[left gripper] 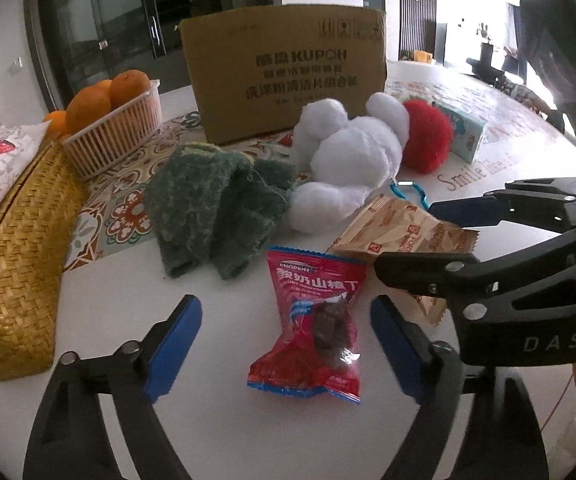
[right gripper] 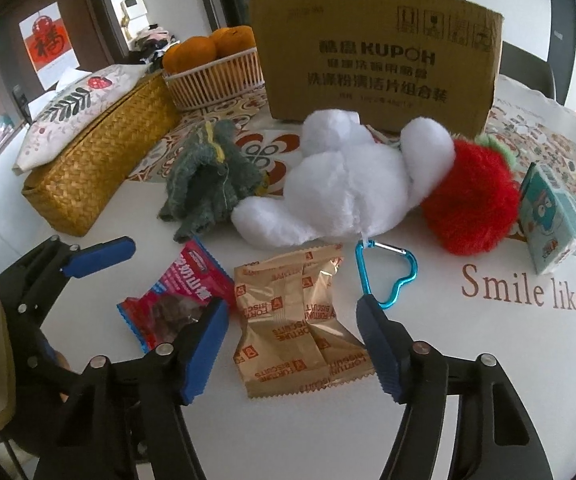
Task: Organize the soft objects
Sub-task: 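Reach the left tool to the red snack packet while the right tool reaches the biscuit packet, then close the left tool on the red packet while the right tool grasps the biscuit packet, then carry both packets over the cardboard box and open both tools to drop them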
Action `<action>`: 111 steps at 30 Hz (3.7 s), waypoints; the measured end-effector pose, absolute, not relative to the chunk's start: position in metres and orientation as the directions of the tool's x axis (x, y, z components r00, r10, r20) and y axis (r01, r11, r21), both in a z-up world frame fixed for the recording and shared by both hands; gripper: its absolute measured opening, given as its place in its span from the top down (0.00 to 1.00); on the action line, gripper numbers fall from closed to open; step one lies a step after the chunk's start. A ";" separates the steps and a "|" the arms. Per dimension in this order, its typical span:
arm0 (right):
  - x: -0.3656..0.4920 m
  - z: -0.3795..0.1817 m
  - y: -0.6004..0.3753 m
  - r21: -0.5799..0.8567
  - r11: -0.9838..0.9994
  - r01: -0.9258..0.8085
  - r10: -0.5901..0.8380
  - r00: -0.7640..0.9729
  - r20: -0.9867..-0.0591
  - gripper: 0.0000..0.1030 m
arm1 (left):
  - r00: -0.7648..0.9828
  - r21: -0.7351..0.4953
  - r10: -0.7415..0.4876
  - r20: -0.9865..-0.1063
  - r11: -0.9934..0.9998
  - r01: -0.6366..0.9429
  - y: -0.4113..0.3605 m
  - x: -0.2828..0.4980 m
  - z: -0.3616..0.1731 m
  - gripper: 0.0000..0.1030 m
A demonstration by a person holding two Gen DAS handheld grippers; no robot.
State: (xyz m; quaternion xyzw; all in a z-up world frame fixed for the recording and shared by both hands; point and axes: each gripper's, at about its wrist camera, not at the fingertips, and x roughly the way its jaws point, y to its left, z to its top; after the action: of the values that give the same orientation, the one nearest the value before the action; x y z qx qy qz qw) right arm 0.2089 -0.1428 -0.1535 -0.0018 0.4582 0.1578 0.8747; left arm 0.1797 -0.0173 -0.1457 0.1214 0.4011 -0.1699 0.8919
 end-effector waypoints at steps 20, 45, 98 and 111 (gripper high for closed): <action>0.206 -0.161 -0.148 0.175 0.947 -0.269 0.295 0.514 -0.806 0.53 | 0.563 -0.030 -0.255 -0.786 0.925 0.378 -0.015 0.183 -0.150 0.59; 0.190 -0.098 -0.175 0.195 0.958 -0.209 0.285 0.646 -0.708 0.53 | 0.699 -0.050 -0.237 -0.674 0.960 0.277 -0.016 0.173 -0.071 0.60; 0.329 0.049 -0.214 0.158 0.972 -0.173 0.229 0.847 -0.480 0.53 | 0.831 0.001 -0.276 -0.483 0.949 0.315 -0.058 0.337 0.053 0.60; 0.395 0.038 -0.225 0.202 0.962 -0.184 0.270 0.744 -0.611 0.53 | 0.751 -0.015 -0.304 -0.587 0.931 0.366 -0.069 0.398 0.052 0.60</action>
State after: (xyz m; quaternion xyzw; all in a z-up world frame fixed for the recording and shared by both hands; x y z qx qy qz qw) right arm 0.3954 -0.2248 0.0376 0.0642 0.3365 0.1219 0.9315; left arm 0.3982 -0.0691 0.0517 0.0505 0.3043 -0.1793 0.9342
